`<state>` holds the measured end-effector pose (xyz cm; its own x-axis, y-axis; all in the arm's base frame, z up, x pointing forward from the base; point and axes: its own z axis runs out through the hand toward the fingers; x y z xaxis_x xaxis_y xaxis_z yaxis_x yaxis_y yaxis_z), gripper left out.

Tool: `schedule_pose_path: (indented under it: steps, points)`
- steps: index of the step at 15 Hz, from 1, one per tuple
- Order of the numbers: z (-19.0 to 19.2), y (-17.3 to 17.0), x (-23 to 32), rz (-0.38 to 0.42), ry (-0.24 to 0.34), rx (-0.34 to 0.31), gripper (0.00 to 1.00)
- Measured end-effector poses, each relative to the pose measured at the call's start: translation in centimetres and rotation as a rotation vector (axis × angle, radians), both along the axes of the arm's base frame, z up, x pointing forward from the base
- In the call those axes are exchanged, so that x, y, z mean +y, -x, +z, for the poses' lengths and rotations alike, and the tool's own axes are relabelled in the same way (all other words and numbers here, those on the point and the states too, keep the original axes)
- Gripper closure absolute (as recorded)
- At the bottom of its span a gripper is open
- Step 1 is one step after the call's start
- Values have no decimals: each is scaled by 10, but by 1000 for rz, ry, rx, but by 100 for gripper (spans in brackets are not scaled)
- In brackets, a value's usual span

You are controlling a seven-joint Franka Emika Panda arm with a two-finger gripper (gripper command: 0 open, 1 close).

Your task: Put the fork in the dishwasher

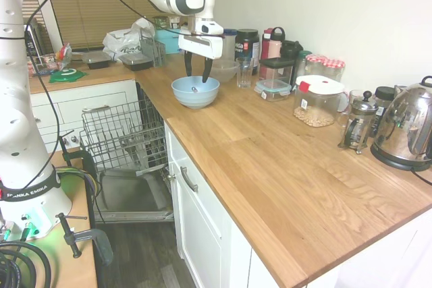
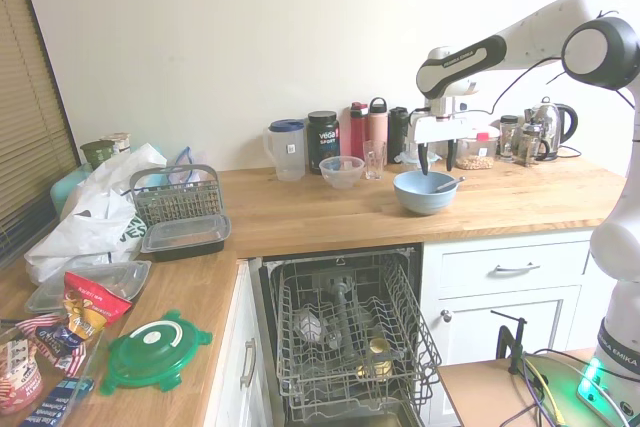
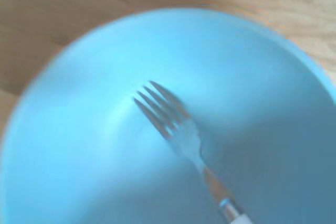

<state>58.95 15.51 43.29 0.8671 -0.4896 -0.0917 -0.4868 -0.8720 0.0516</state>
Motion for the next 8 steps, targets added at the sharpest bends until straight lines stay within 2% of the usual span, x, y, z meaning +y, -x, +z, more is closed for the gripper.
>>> schedule_pose_path:
  steps: [6,7,8]
  points:
    - [-21,6,-7,20,48,78,0]
    - [-25,8,-7,24,58,86,100]
    - [-29,9,-6,29,65,94,100]
